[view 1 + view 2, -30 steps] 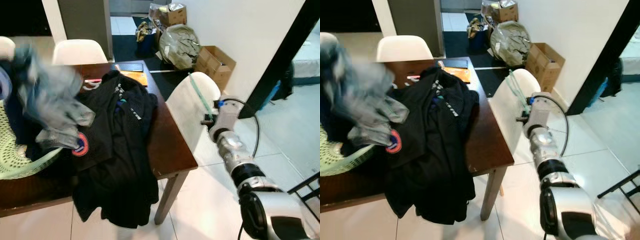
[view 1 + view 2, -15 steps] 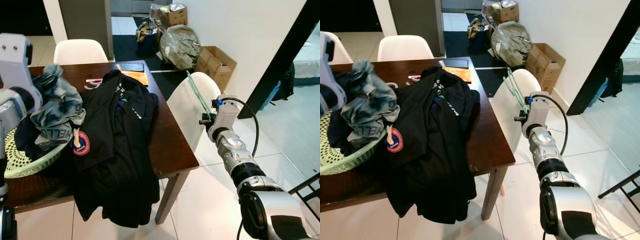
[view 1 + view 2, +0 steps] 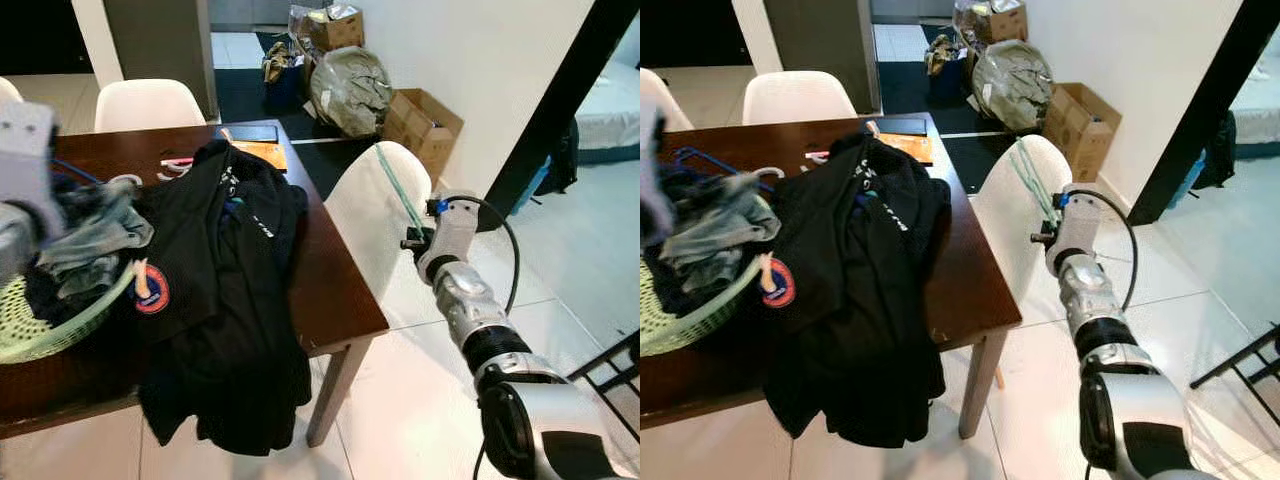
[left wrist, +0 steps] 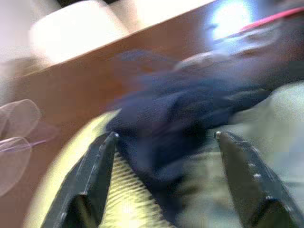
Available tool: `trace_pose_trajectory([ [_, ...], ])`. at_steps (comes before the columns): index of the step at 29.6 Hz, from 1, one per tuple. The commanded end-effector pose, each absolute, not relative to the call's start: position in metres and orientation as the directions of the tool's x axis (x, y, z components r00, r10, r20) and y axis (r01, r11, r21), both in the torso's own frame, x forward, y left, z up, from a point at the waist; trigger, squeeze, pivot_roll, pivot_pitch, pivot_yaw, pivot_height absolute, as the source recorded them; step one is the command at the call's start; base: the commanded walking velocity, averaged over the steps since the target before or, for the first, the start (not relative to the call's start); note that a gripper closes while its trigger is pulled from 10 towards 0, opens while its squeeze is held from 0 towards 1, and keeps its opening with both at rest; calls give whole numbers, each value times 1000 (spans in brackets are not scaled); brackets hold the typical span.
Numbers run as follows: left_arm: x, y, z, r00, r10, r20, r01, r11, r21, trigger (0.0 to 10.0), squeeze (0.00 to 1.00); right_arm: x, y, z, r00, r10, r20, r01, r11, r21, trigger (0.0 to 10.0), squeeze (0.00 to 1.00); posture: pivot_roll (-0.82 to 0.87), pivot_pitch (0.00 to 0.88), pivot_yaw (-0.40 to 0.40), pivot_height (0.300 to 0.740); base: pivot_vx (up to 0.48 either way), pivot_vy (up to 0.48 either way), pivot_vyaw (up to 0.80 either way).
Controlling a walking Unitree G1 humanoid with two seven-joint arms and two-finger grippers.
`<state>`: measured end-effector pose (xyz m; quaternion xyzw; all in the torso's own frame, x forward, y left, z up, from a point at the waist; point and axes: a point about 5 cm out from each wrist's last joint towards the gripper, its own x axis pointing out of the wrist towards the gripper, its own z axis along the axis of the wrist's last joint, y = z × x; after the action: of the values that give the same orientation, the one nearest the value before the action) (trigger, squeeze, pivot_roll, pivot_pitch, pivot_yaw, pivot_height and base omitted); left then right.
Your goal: Hang hanger
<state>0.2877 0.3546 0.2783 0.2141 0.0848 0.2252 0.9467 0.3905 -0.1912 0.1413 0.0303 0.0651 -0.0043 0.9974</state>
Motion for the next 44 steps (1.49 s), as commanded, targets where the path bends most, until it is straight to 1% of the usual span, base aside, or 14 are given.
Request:
trace_pose_trajectory([
  [1,280,367,283,852,524,-19,-444,741,503,10000,1000,390,-189,138,990,0,-140,11,997,79,10000,0,119,51,-63,740,0,0,0],
  [6,275,350,322,926,364,100,-372,836,404,10000,1000,390,-190,139,990,2,-142,10,996,85,10000,0,116,56,-66,740,0,0,0],
  [7,276,337,329,955,271,118,-296,871,392,10000,1000,390,-190,139,990,3,-143,9,996,85,10000,0,119,55,-69,740,0,0,0],
  [9,273,279,334,987,-143,79,98,904,416,10000,1000,390,-190,139,989,6,-145,6,997,83,10000,0,125,55,-74,740,0,0,0],
  [10,273,279,334,987,-143,79,98,904,416,10000,1000,390,-190,139,989,6,-145,6,997,83,10000,0,125,55,-74,740,0,0,0],
  [12,262,236,326,908,-420,-15,386,821,421,10000,1000,391,-190,139,989,9,-146,3,997,82,10000,0,122,55,-73,740,0,0,0],
  [16,249,209,314,812,-572,-112,556,703,443,10000,1000,391,-190,140,989,10,-147,2,997,82,10000,0,122,54,-72,740,0,0,0],
  [17,245,204,304,786,-592,-180,600,659,454,10000,78,391,-189,140,989,10,-146,3,997,83,10000,0,117,55,-70,740,0,0,0],
  [20,241,210,273,766,-513,-387,642,614,458,10000,0,391,-190,140,989,8,-146,4,996,85,10000,0,118,55,-69,740,0,0,0],
  [24,241,210,273,766,-513,-387,642,614,458,10000,0,391,-190,140,989,8,-146,4,996,85,10000,0,118,55,-69,740,0,0,0],
  [25,236,220,255,746,-419,-517,656,597,462,10000,0,391,-190,139,989,9,-146,4,996,87,10000,0,119,55,-70,740,0,0,0],
  [29,234,252,243,777,-127,-616,508,704,496,10000,0,391,-191,139,989,11,-149,3,996,90,10000,0,129,59,-71,740,0,0,0],
  [34,247,256,246,886,35,-463,151,921,358,10000,0,391,-190,139,988,15,-154,-1,996,91,10000,0,130,62,-70,740,0,0,0],
  [44,237,284,249,917,311,-251,-224,920,322,10000,0,391,-190,139,987,21,-157,-7,996,92,10000,0,135,64,-74,740,0,0,0],
])
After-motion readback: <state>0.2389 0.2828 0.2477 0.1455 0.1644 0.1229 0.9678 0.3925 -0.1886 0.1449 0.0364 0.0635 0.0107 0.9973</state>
